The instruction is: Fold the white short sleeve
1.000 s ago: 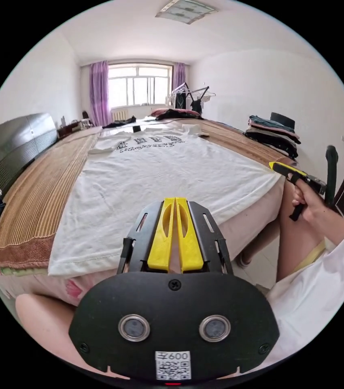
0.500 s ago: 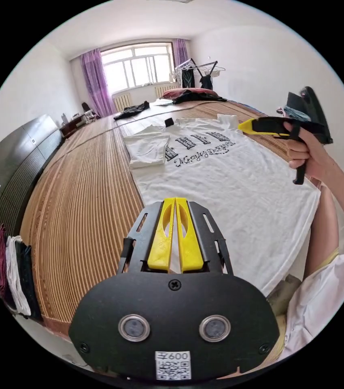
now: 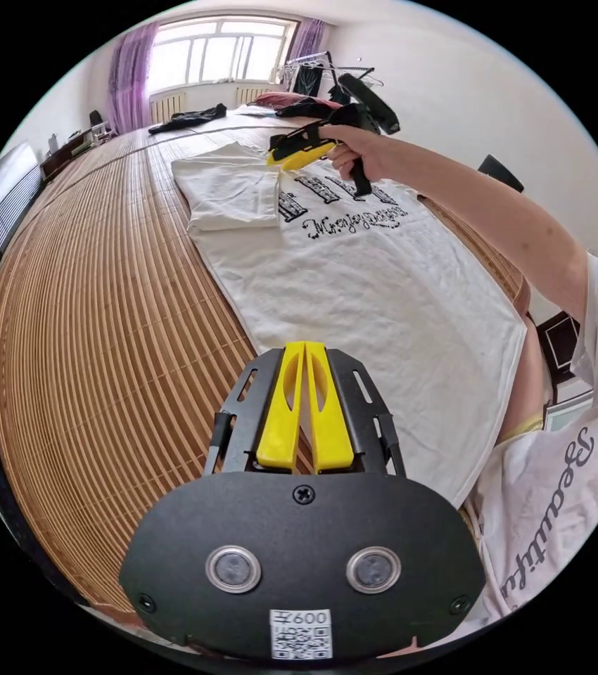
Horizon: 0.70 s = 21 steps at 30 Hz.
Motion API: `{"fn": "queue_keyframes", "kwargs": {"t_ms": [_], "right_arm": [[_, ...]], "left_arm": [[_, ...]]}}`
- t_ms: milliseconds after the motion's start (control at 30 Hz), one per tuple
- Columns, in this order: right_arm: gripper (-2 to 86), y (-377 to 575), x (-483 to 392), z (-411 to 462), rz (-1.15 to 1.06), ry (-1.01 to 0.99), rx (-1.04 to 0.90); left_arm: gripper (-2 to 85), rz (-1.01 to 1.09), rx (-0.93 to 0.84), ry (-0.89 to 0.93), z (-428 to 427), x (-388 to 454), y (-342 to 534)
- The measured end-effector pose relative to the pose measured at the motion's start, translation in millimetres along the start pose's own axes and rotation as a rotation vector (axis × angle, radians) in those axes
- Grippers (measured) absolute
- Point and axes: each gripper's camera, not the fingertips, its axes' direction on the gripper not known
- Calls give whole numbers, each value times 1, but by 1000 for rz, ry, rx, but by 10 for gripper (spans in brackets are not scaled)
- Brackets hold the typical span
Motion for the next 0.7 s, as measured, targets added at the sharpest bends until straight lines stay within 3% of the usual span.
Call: {"fn": "queue_keyframes", "kwargs": {"t_ms": [67, 300, 533, 700], "right_arm": [[6, 12, 7, 9, -62, 41, 39], [-8, 23, 12, 17, -123, 16, 110], [-8, 22, -47, 23, -192, -305, 211], [-9, 37, -85, 85, -180, -399, 113]], "left_arm": [[5, -16, 4, 28, 3, -6, -3], [5, -4, 8, 0, 16, 3, -8], [5, 37, 7, -72, 40, 26, -4], [5, 84, 4, -125, 60, 44, 2]]}}
